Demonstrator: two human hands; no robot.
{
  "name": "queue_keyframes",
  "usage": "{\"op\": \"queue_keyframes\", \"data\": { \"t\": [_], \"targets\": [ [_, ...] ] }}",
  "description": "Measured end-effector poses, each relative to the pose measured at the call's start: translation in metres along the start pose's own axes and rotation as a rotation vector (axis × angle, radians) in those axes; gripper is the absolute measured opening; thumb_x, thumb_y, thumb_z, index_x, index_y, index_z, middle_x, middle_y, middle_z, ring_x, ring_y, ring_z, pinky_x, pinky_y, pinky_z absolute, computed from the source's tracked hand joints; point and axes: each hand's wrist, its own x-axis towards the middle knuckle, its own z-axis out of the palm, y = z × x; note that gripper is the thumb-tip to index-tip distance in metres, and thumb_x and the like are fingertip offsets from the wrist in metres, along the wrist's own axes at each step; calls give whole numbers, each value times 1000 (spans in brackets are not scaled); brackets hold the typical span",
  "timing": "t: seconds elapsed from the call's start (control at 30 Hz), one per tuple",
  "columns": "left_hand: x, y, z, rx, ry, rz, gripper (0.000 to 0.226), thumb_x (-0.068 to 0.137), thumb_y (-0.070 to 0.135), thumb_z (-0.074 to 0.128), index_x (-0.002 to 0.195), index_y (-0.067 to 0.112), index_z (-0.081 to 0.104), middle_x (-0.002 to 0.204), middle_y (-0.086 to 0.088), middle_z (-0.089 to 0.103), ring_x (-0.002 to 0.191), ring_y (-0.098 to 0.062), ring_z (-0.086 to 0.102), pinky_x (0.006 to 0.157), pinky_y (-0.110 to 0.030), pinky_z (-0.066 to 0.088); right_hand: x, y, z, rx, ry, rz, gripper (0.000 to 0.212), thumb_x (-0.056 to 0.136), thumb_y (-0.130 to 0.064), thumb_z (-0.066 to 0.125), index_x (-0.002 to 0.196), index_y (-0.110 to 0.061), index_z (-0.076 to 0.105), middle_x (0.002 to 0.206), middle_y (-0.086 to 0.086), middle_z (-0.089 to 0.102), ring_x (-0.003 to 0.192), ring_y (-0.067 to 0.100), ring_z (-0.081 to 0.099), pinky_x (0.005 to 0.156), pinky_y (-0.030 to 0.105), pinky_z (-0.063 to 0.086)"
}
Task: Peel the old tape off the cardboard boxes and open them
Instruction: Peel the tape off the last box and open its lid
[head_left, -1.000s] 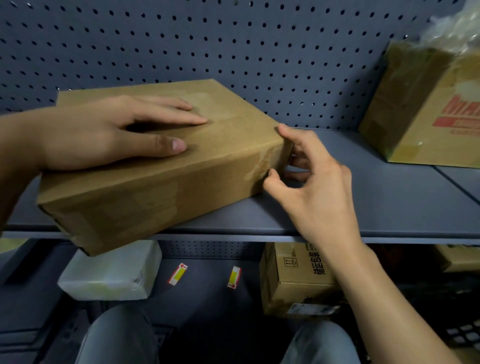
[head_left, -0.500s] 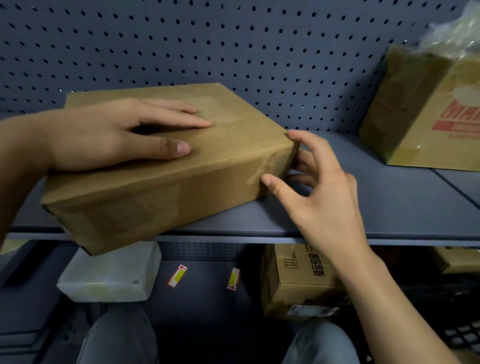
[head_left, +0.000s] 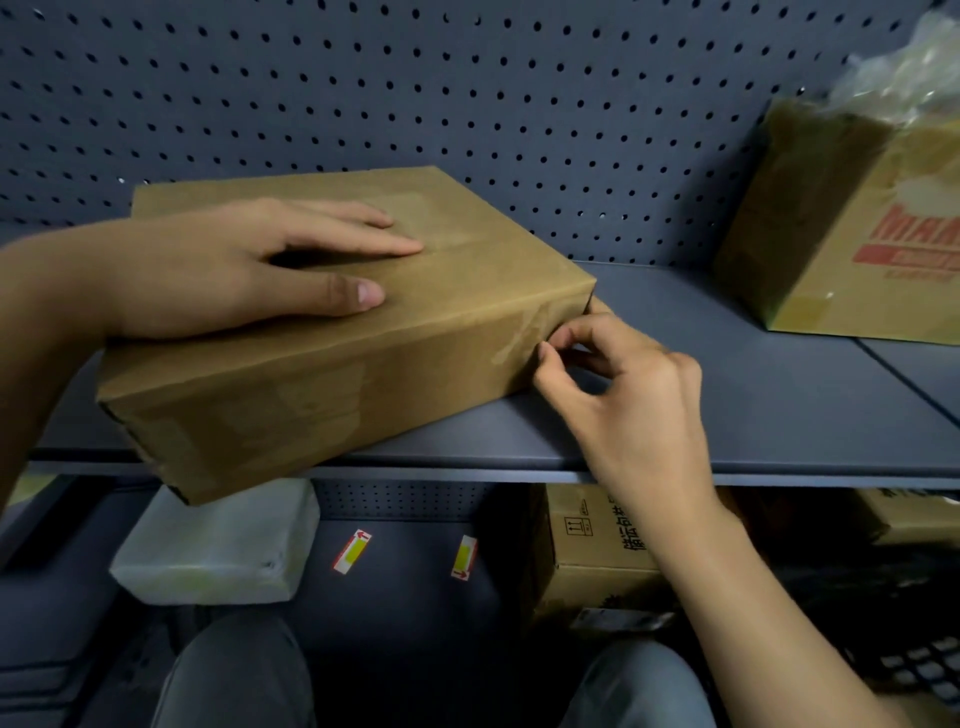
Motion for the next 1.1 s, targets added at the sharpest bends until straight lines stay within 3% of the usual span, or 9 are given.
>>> {"op": "queue_keyframes", "data": {
  "t": [0.23, 0.37, 0.53, 0.73, 0.9, 1.03, 1.1],
  "targets": [
    [0, 0, 0, 4, 7, 7, 62, 67, 86, 41, 128, 75, 38, 144, 49, 24, 132, 26, 19, 106, -27, 24, 6, -3, 0, -35, 95, 163, 12, 86, -14, 66, 77, -10, 61, 66, -4, 62, 66, 11, 59, 64, 25, 45],
    [0, -1, 1, -27, 10, 4, 63, 65, 86, 43, 127, 74, 41, 144, 49, 25, 134, 23, 20, 109, -31, 24, 2, -8, -6, 85, 36, 193, 9, 83, -20, 74, 83, -15, 67, 77, -11, 69, 77, 3, 67, 77, 30, 56],
    [0, 0, 1, -39, 8, 13, 63, 65, 85, 44, 127, 74, 41, 144, 48, 26, 133, 25, 19, 109, -28, 23, 0, -4, -3, 37, -8, 112, 22, 85, -31, 78, 93, -14, 68, 89, -6, 70, 86, 9, 68, 81, 22, 52],
    [0, -2, 1, -32, 7, 19, 63, 66, 86, 43, 128, 74, 40, 145, 48, 25, 133, 26, 17, 109, -27, 22, -2, -2, -1, -16, -26, -41, 11, 96, -17, 65, 91, -8, 66, 87, 2, 67, 78, 19, 66, 74, 37, 52],
    [1, -3, 1, -16, 9, 18, 63, 66, 87, 41, 128, 75, 39, 145, 48, 24, 132, 26, 17, 109, -26, 22, -2, -8, 3, -69, -69, 51, 12, 97, -26, 58, 91, -16, 58, 94, -3, 60, 86, 17, 60, 76, 43, 50],
    [1, -3, 1, -12, 11, 26, 63, 66, 86, 42, 128, 74, 38, 145, 48, 25, 132, 27, 17, 108, -24, 21, -1, -14, 7, -99, -78, 129, 14, 95, -29, 54, 89, -16, 54, 94, -3, 56, 86, 17, 56, 73, 42, 49],
    [1, -3, 1, -19, 16, 22, 63, 66, 86, 43, 128, 74, 40, 145, 48, 25, 132, 27, 18, 108, -24, 21, 2, -10, 6, -100, -34, 177, 15, 94, -24, 57, 85, -13, 53, 85, -1, 58, 80, 19, 55, 67, 33, 42]
  ]
}}
